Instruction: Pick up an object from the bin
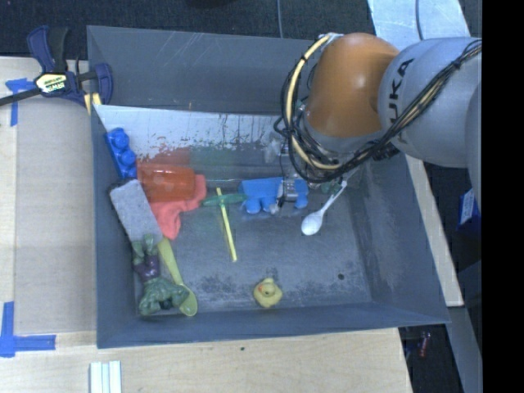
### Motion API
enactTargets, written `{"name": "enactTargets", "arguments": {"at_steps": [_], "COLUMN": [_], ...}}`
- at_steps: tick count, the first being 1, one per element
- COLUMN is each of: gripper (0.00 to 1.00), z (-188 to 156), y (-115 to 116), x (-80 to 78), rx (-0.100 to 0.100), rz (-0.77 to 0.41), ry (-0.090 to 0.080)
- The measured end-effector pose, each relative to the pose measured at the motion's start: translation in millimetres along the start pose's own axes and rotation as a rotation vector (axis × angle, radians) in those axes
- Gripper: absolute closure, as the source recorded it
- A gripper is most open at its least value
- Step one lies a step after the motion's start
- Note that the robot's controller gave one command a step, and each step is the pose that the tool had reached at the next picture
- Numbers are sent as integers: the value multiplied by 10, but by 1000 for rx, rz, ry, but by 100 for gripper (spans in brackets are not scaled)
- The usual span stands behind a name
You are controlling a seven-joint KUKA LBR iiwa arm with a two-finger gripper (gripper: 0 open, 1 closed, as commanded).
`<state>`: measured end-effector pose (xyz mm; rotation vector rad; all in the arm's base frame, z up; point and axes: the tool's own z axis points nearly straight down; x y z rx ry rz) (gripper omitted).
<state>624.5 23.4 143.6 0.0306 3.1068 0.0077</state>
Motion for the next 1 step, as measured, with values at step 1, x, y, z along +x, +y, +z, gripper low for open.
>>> {"name": "enactTargets", "arguments": {"at_steps": [1], "gripper": [0], "z": [453], "y": [36], "x": [-7], "rx": [0], "rz": [-96], "ry": [-5]}}
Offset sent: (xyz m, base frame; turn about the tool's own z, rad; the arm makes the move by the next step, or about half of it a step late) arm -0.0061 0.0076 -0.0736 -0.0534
